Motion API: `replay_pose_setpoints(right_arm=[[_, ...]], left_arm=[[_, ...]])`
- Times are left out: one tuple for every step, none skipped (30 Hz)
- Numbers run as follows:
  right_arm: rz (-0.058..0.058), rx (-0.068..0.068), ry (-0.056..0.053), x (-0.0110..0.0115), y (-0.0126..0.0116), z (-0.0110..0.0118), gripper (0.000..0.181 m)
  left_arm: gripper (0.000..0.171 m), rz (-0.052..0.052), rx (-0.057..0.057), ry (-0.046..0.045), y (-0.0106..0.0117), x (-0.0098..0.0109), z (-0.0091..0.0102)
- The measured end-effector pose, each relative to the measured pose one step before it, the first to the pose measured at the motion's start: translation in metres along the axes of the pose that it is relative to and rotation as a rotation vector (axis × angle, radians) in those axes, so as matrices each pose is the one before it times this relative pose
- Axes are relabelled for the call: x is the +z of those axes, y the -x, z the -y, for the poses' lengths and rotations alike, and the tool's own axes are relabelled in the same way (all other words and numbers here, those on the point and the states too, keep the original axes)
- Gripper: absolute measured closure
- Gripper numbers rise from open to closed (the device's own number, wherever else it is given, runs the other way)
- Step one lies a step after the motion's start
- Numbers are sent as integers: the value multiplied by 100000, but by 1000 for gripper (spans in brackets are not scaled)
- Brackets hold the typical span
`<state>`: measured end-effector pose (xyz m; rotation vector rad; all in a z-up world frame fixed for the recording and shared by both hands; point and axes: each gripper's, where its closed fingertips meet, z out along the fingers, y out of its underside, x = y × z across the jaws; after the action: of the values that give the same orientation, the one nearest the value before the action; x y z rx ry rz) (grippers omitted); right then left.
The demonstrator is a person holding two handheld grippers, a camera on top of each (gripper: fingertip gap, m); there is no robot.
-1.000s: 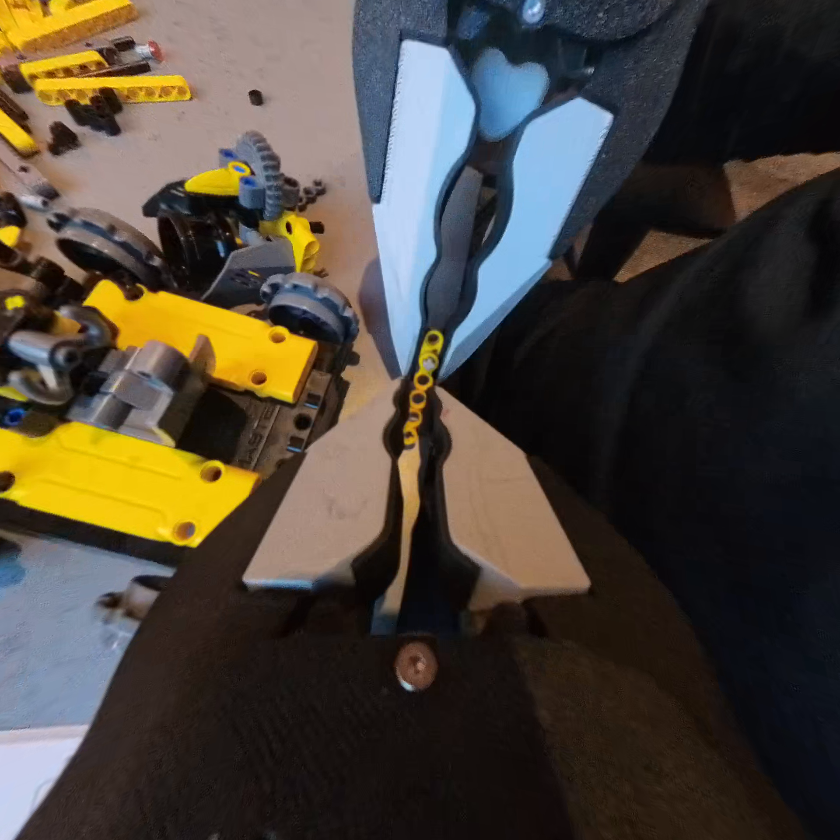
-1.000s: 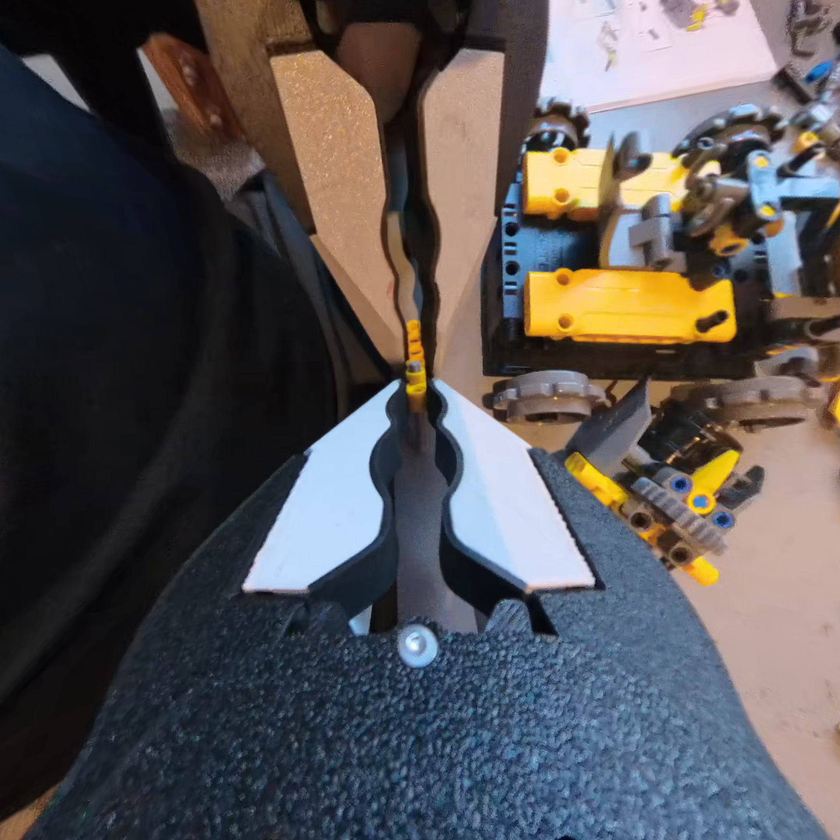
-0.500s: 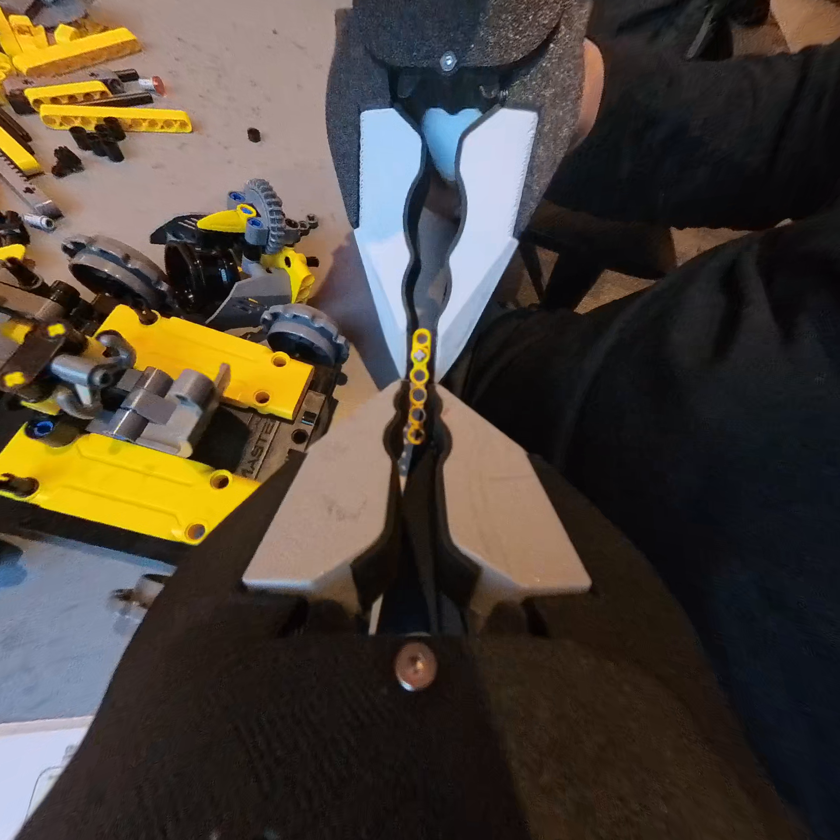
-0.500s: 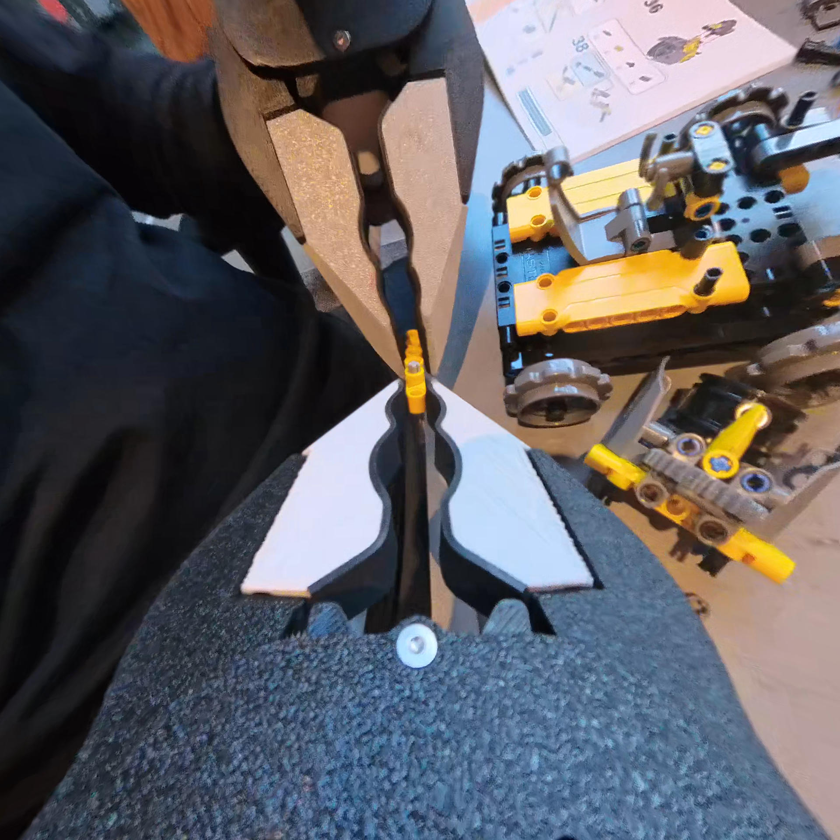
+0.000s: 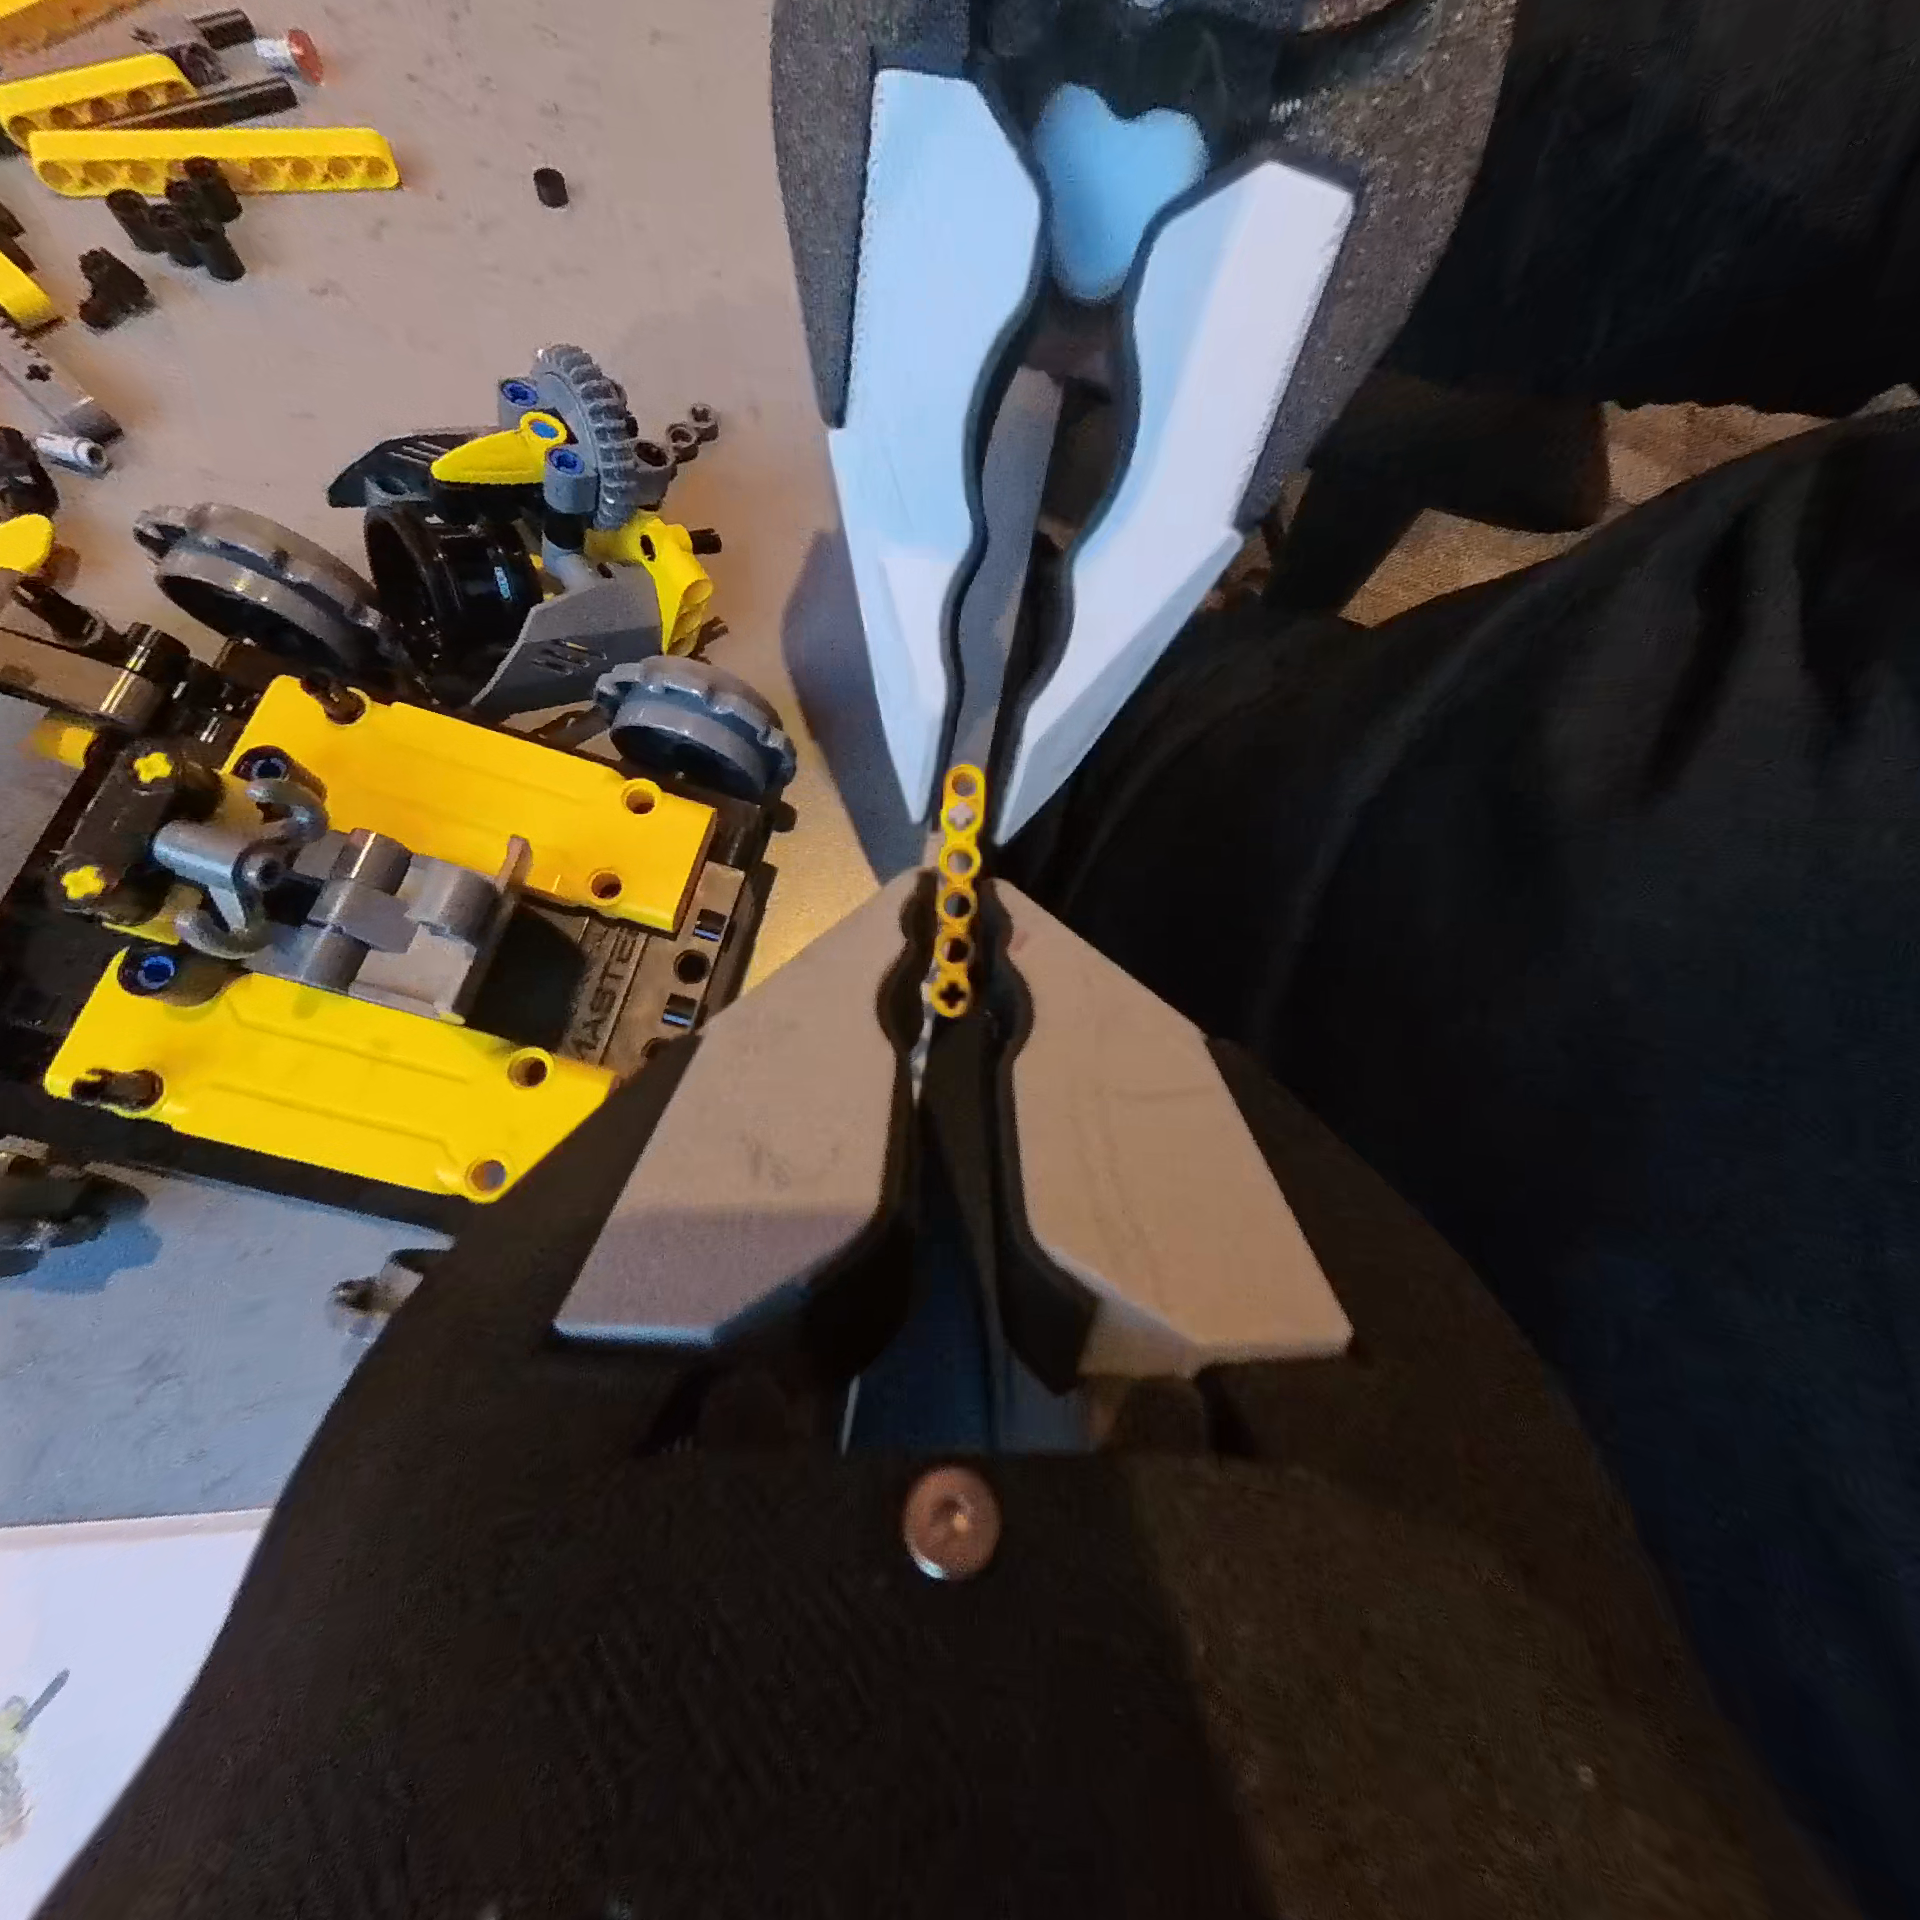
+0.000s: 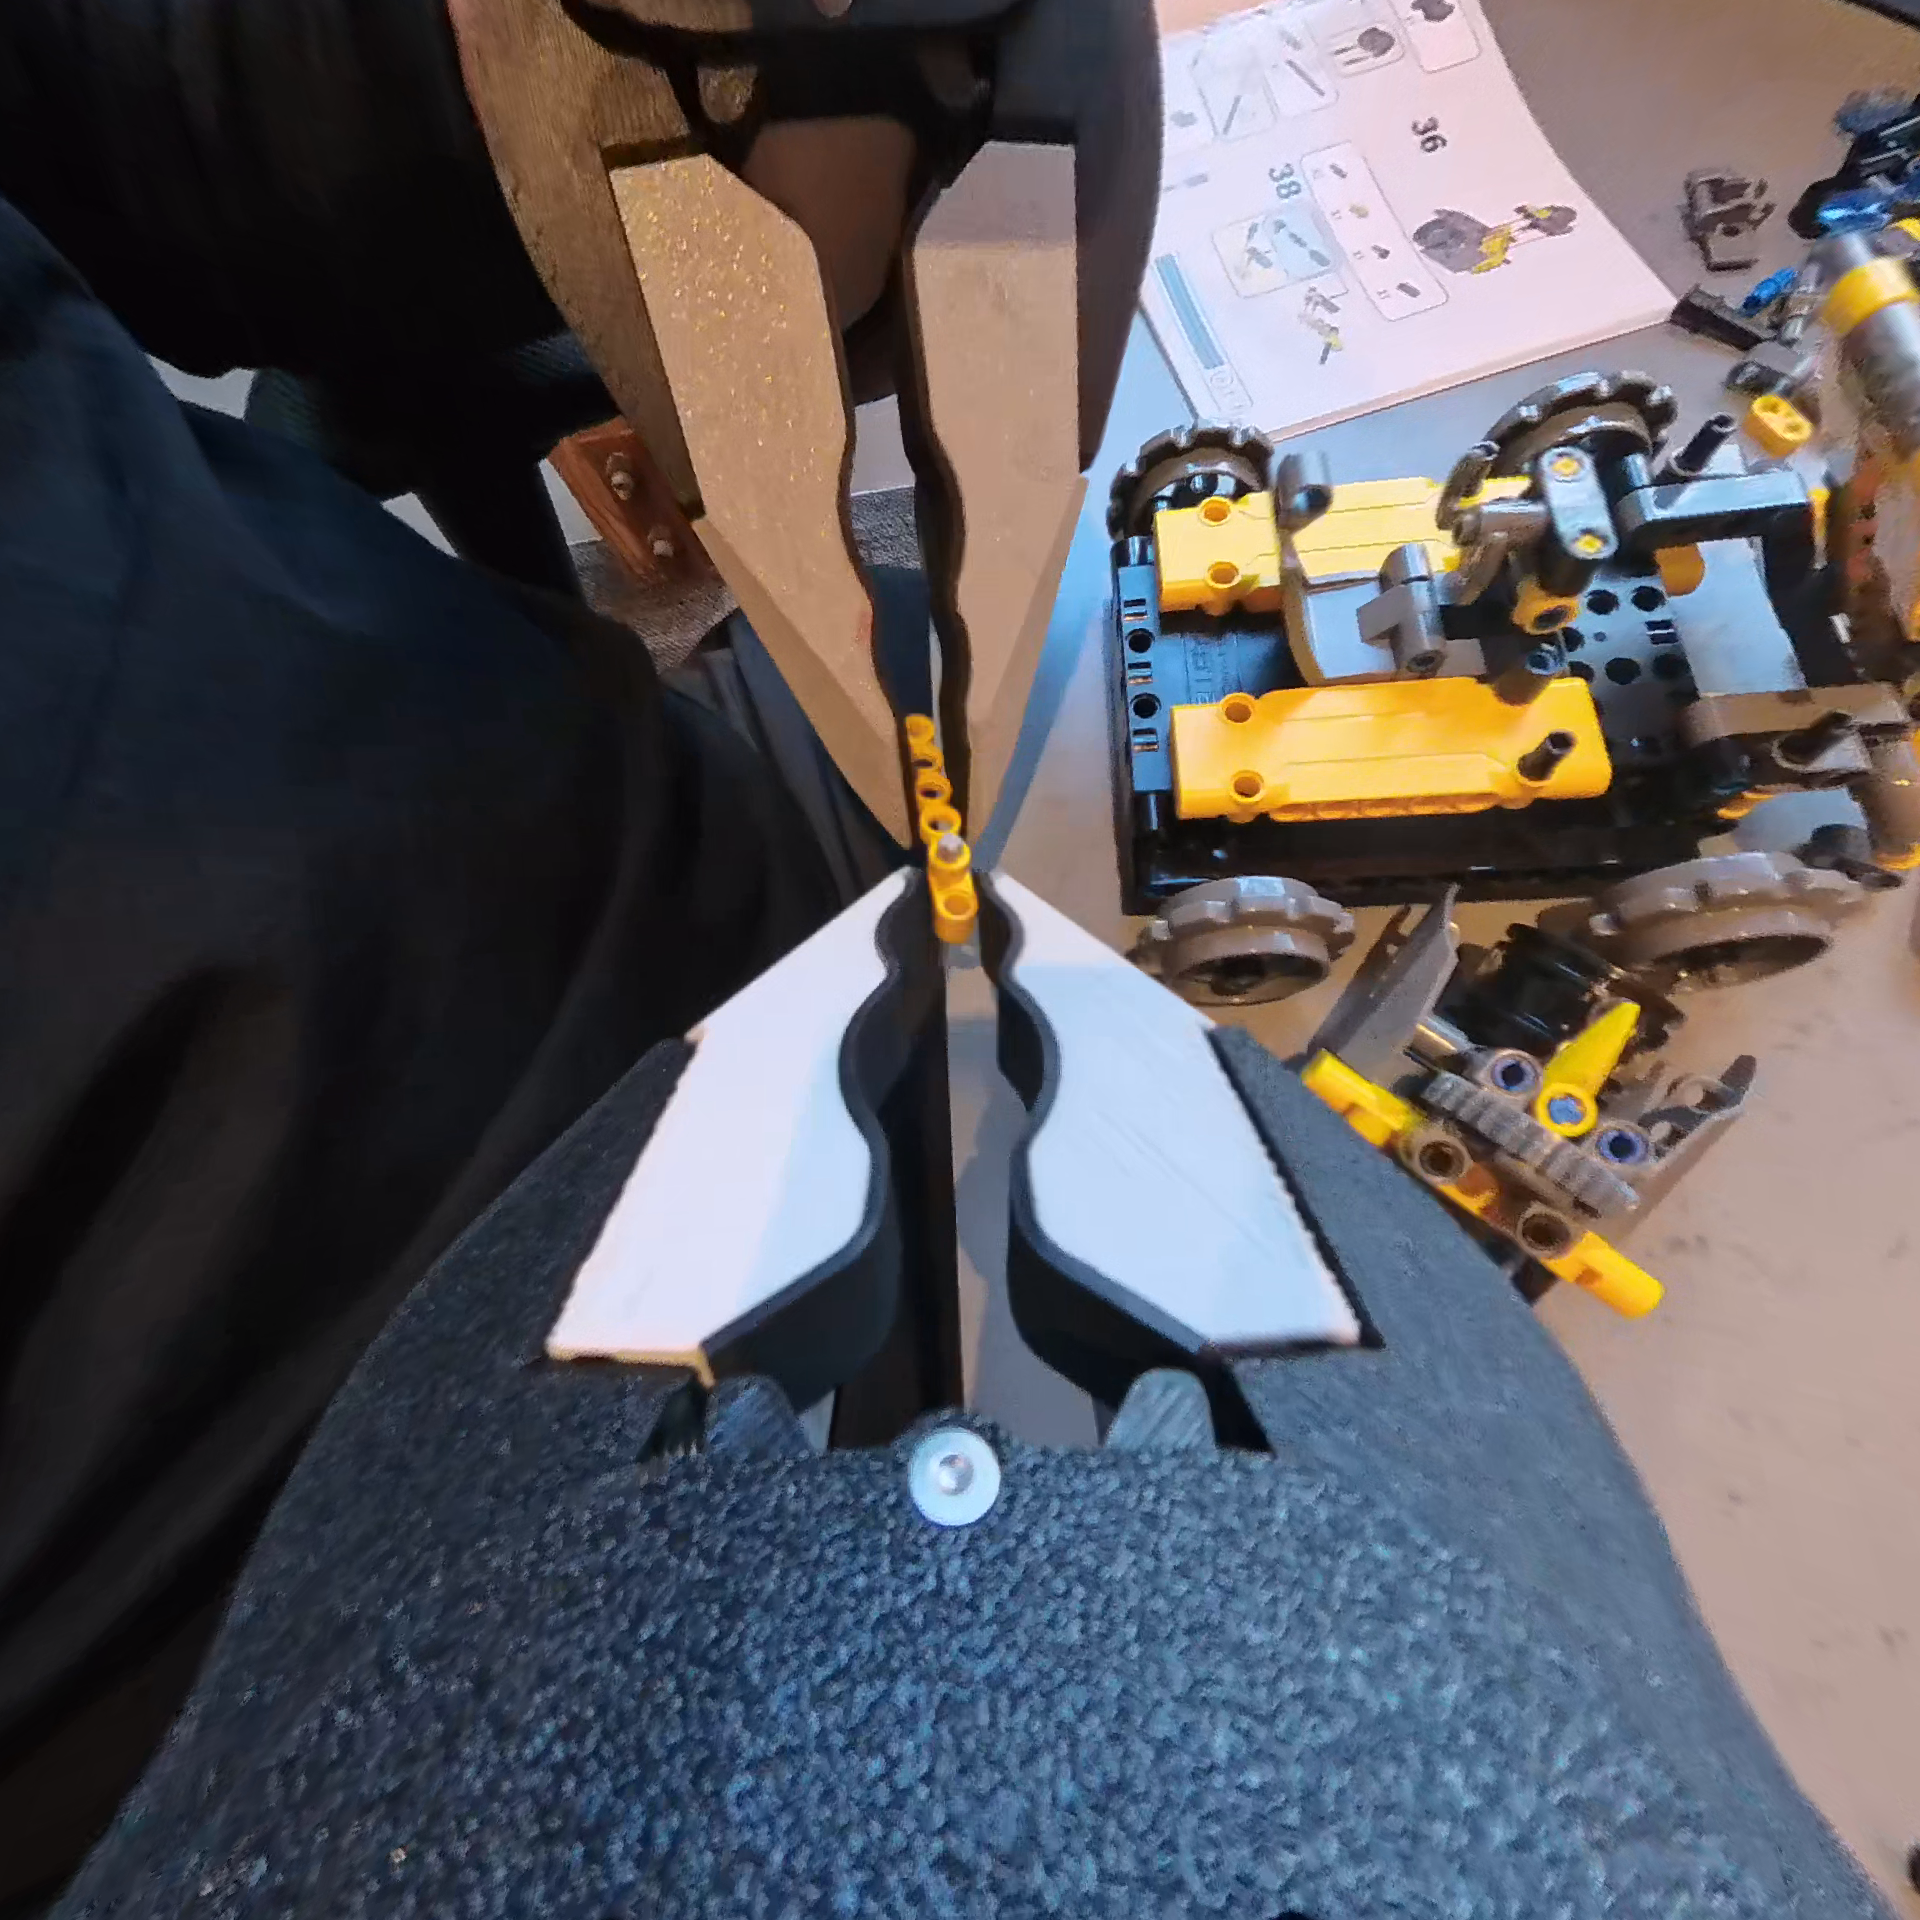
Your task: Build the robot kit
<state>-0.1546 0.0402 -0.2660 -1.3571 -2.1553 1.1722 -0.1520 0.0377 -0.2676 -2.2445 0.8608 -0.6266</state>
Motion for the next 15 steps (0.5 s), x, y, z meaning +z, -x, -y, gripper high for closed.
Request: replay_pose_setpoints(right_arm=[[-551,-800,1202,137,-14,-246,172],[17,396,694,109,-8,-184,172],[17,1150,-259,11,-99,-54,172],[-79,1220,-828,-69,-168,8,172],[-55,1083,-708,-93,-156,-7,173],[34,511,-122,-41,-99,-70,173],[-164,-325,687,49,-38,-163,173],[-810,-1107,1188,120,-39,-202,173],[-1268,-1534,794,93,-54,-108,173],[-1281,-1472,134,-5,-48,41,174],[-1364,-1454,427,1,-62,3,174],[-1390,-1516,471,22,-60,-4,174],[-1685,-1715,604,3,-96,2,174],[-1586,-1643,491,-60,-79,45,174],[-1134,-987,-30,-197,-52,200,174]], left_arm=[[167,-100,69,-765,62,2,106],[167,-399,-790,-1507,62,-10,180],[167,-389,-1020,-1272,132,30,74],[167,-70,-498,-1675,166,59,68],[168,-148,-216,-1569,153,102,27],[168,-437,-4,-793,76,151,-62],[168,-275,856,26,17,162,-123],[168,845,1680,396,91,164,-123],[167,872,1890,-178,26,54,1],[168,362,926,-151,-14,-72,41],[167,11,369,94,57,11,8],[168,235,371,-190,80,16,33],[167,723,595,-89,93,28,46],[167,651,529,-387,76,-43,131],[167,780,501,-1099,7,-168,295]])
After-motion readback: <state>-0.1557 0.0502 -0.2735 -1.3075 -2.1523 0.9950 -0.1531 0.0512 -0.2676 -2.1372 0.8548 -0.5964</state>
